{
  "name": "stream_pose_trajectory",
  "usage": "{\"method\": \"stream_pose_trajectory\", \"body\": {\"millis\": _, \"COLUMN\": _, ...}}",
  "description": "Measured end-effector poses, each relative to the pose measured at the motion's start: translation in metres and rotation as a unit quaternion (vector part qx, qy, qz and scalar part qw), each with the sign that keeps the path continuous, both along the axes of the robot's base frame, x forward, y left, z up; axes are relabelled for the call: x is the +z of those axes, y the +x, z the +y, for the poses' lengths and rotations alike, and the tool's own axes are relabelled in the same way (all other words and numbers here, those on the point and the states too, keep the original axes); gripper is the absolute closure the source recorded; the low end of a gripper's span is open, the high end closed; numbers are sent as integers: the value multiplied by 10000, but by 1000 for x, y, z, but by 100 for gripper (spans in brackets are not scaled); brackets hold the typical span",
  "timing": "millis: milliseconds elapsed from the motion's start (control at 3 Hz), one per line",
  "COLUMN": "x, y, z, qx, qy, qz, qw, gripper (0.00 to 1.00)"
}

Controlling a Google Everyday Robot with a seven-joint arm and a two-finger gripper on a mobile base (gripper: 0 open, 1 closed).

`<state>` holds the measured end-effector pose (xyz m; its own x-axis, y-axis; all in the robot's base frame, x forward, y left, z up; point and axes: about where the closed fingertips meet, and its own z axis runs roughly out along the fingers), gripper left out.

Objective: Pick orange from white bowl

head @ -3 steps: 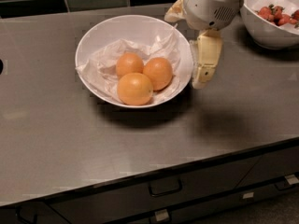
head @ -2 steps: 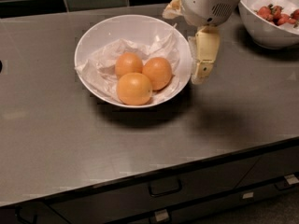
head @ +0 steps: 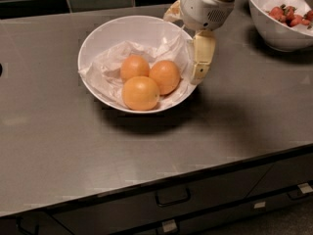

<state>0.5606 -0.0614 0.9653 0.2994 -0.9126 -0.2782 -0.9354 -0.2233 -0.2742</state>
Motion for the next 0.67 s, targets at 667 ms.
{"method": "stream_pose_trajectory", "body": {"millis": 667, "x": -21, "y": 7, "z": 5, "qx": 19, "qy": 145, "qz": 244, "qw": 9996, "gripper": 25}}
